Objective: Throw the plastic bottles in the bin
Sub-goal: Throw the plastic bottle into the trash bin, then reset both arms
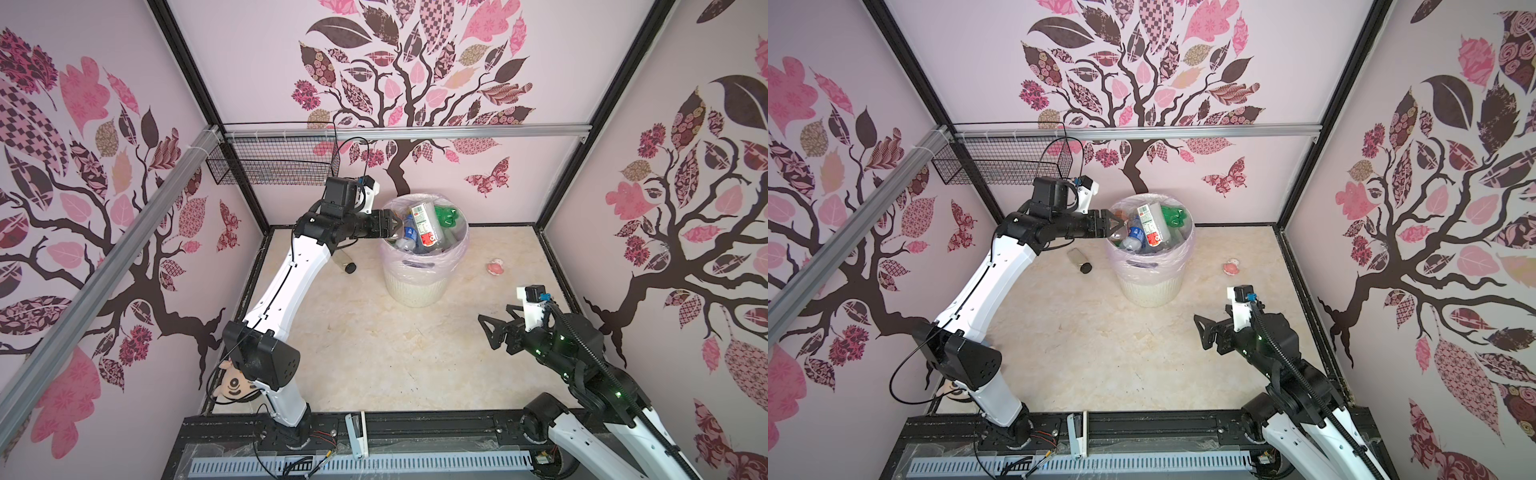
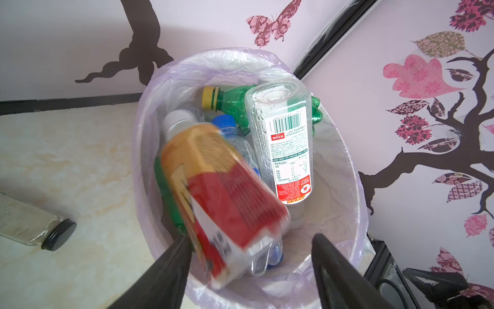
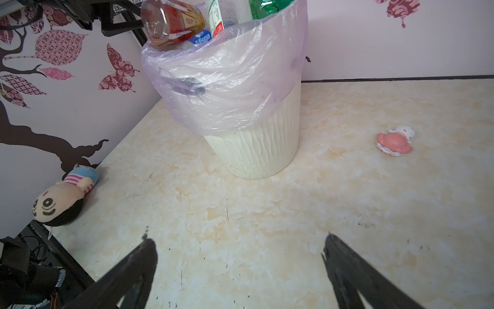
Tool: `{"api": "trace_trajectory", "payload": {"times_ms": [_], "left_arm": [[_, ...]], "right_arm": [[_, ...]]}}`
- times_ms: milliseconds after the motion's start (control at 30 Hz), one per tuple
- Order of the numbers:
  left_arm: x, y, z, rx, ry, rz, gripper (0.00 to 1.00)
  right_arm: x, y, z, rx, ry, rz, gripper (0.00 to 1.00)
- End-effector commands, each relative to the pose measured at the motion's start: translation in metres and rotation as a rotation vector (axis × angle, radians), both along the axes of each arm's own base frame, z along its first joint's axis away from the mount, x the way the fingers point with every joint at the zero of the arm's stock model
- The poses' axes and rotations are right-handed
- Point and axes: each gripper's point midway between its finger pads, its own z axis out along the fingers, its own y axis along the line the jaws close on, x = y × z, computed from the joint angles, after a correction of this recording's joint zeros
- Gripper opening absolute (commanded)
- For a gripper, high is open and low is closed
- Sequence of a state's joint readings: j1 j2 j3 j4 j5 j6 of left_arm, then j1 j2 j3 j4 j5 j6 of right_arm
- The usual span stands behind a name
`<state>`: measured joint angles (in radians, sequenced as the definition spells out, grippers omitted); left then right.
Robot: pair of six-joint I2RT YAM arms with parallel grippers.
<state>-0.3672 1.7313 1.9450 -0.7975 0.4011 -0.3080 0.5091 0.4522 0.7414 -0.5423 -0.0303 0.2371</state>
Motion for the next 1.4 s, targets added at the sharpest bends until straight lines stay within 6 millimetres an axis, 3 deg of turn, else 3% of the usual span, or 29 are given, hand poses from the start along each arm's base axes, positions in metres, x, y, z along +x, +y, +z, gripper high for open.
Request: {"api": "trace_trajectory", "payload": {"times_ms": [0,233,267,600,667,867,1100,1300,1367], "left_arm": [[-0.004,0.005,0.014,0.012,-0.046,0.013,0.81],[-0.016,0.017,0.039,0.011,-0.108,0.035,0.83],[-0.017,0.019,0.030,0.020,-0.093,0.038,0.83],[-0.046,0.069,0.031,0.058,-0.144,0.131,0.81],[-0.056,0.082,0.023,0.085,-0.157,0.157,0.81],[-0.088,0.135,-0.027,0.269,-0.153,0.306,0.89],[-0.117,0.181,-0.081,0.394,-0.167,0.473,0.95],[-0.127,0.204,-0.125,0.426,-0.216,0.587,0.97],[-0.126,0.208,-0.128,0.394,-0.229,0.633,0.98]], "right_arm": [[-0.003,-0.002,0.016,0.026,-0.025,-0.003,1.00],[-0.001,-0.002,0.014,0.024,-0.023,-0.010,1.00],[-0.001,-0.002,0.014,0.024,-0.024,-0.011,1.00],[0.005,-0.003,0.016,0.041,-0.044,-0.037,1.00],[0.009,-0.006,0.017,0.033,-0.066,-0.057,1.00],[0.030,-0.015,0.022,0.001,-0.115,-0.149,1.00],[0.062,-0.040,0.017,-0.068,-0.171,-0.359,1.00],[0.085,-0.048,-0.001,-0.087,-0.153,-0.422,1.00],[0.092,-0.051,-0.012,-0.093,-0.148,-0.447,1.00]]}}
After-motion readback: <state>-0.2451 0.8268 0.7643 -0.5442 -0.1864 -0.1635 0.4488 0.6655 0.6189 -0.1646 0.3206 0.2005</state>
